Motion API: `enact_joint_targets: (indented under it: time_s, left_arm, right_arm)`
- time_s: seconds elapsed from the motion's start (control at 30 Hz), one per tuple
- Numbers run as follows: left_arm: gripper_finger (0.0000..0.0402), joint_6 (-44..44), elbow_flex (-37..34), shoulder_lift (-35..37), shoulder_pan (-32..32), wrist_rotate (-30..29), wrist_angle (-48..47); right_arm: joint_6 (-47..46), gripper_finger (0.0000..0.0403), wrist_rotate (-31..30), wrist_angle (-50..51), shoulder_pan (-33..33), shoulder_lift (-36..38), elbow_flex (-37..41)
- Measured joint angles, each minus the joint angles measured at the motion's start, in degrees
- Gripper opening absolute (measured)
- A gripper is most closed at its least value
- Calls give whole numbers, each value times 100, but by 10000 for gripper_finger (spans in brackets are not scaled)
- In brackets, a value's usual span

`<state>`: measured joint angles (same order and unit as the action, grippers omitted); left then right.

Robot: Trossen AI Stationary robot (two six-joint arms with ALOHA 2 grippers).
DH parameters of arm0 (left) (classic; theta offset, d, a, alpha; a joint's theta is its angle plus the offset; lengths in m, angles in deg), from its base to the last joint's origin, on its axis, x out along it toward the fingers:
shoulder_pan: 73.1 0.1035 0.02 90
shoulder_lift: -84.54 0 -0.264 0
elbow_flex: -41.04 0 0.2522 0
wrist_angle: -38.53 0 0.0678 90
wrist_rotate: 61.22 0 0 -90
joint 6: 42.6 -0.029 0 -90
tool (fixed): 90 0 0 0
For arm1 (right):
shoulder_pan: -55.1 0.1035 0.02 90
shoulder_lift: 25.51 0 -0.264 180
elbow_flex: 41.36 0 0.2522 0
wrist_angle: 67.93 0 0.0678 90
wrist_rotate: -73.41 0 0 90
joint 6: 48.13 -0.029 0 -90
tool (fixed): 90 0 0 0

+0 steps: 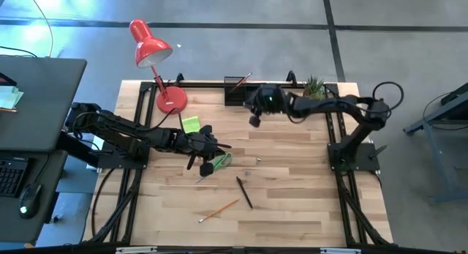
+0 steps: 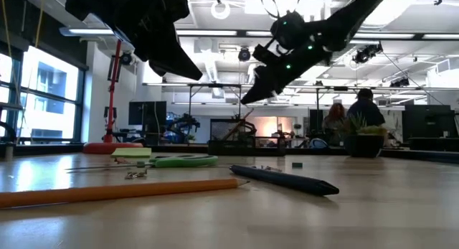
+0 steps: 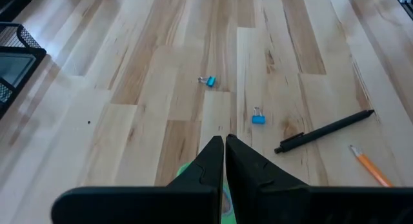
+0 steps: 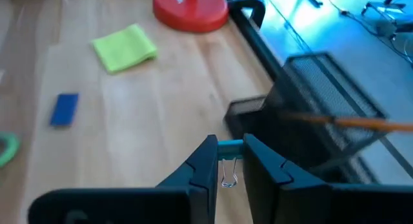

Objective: Pick and place office supplies into organizer
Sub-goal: Put the bottom right blue binder clip into the desk organizer

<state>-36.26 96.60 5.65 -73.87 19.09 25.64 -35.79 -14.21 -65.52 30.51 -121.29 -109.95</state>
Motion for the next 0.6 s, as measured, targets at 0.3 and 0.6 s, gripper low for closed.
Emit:
enact_joint_targets:
  time_s: [0.3,0.6]
  left_arm:
    - [5,36,2,4,0,0,-114]
    - [5,239,2,4,0,-3,-157]
  right_arm:
    - [961,48,362,1559,-365,-1259,-1679]
    - [1279,51,446,2453,-748,-2140,-2698]
